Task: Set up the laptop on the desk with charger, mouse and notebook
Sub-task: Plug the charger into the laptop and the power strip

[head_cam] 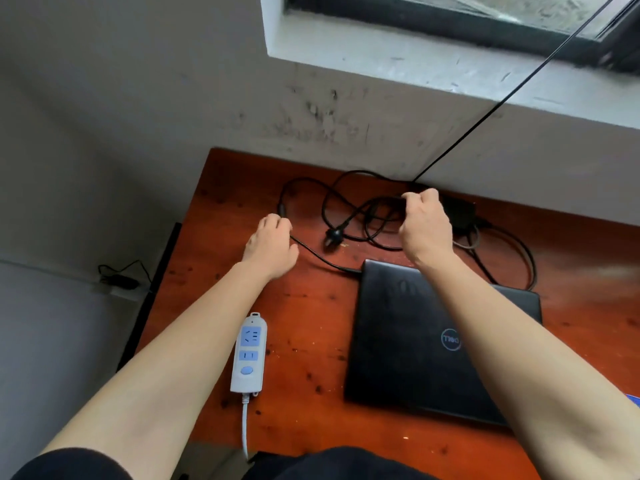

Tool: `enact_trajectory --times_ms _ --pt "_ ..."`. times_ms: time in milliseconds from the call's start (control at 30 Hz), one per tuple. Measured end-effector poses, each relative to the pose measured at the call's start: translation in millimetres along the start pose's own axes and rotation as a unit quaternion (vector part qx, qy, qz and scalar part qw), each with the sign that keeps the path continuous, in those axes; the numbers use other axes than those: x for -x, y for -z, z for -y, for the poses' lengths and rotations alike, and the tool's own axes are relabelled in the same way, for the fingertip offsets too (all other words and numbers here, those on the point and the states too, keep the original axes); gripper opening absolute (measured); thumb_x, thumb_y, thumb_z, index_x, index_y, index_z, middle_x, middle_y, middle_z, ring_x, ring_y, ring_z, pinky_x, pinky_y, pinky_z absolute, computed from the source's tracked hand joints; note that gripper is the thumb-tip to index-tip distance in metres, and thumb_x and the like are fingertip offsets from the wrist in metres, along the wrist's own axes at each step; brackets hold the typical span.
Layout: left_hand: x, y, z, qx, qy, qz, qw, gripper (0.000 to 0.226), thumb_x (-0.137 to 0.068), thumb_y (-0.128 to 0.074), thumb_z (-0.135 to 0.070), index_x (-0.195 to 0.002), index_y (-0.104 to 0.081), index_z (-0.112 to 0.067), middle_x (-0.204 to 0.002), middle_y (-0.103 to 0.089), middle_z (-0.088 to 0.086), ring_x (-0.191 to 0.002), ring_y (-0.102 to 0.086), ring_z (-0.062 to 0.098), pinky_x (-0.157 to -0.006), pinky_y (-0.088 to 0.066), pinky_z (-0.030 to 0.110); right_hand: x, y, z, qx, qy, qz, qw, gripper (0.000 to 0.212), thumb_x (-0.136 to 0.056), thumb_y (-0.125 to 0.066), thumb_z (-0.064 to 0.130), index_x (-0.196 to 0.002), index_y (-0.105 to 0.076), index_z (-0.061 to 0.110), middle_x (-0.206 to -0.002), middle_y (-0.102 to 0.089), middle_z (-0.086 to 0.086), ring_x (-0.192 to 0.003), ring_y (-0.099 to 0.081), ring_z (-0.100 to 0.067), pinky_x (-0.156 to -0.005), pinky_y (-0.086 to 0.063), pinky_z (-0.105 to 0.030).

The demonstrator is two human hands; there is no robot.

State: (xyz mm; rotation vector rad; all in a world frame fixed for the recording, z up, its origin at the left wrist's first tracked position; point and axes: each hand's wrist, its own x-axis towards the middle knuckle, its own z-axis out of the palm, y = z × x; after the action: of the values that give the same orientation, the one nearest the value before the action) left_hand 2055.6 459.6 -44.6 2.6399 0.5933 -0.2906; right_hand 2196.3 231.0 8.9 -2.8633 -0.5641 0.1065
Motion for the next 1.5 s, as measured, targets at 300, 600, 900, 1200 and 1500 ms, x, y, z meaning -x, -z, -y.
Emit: enact_trajectory --times_ms 300,600,900,1200,1500 --pt "27.1 16.1 -29.6 0.118 0.039 -0.025 0.992 0.09 -0.084 -0.069 -0.049 -0.154 -0.022 -0.017 -0.157 -0.023 0.01 -0.143 -0.026 0.032 -0.112 -0.031 0.047 35.6 49.1 -10.1 -0.2 0.093 -0.144 0.965 0.028 -0.101 -0.05 0.005 -0.125 -0.064 0.004 -0.105 -0.053 -0.018 -0.089 -0.056 -0.026 -0.084 -0.043 -0.029" --pt "69.6 11.0 -101.2 0.352 -0.013 -0.134 0.926 0.042 -0.087 -0.074 -0.018 -0.125 -0.055 -0.015 -0.104 -0.065 0.0 -0.099 -0.061 0.018 -0.084 -0.041 0.017 87.8 67.2 -58.6 -0.251 0.136 -0.123 0.95 0.026 -0.101 -0.052 0.004 -0.124 -0.064 0.007 -0.1 -0.053 -0.004 -0.091 -0.054 -0.016 -0.087 -0.037 -0.015" --pt "148.1 6.5 -105.5 0.059 -0.065 -0.166 0.982 0.032 -0.09 -0.062 -0.009 -0.119 -0.054 -0.018 -0.11 -0.058 0.003 -0.099 -0.055 0.028 -0.08 -0.049 0.042 125.9 66.8 -52.3 -0.272 0.163 0.237 0.918 0.024 -0.091 -0.054 0.032 -0.11 -0.07 0.032 -0.098 -0.067 0.02 -0.096 -0.061 -0.006 -0.09 -0.048 -0.031" --pt "228.1 -1.1 -88.8 0.013 0.023 -0.207 0.978 0.077 -0.085 -0.068 -0.01 -0.151 -0.03 -0.022 -0.145 -0.046 0.003 -0.127 -0.045 0.025 -0.097 -0.047 0.042 174.0 37.5 -6.2 -0.42 0.196 0.378 0.802 0.029 -0.107 -0.043 0.029 -0.111 -0.068 0.014 -0.066 -0.047 0.009 -0.055 -0.042 -0.002 -0.056 -0.038 -0.017" --pt "249.7 -26.6 14.0 0.096 0.32 -0.026 0.942 0.083 -0.088 -0.066 -0.042 -0.154 -0.022 -0.015 -0.153 -0.031 0.018 -0.14 -0.032 0.036 -0.111 -0.032 0.046 216.0 10.7 16.4 -0.499 0.131 0.358 0.778 0.039 -0.098 -0.049 0.055 -0.107 -0.074 0.026 -0.059 -0.035 0.018 -0.057 -0.032 -0.004 -0.057 -0.027 -0.021"
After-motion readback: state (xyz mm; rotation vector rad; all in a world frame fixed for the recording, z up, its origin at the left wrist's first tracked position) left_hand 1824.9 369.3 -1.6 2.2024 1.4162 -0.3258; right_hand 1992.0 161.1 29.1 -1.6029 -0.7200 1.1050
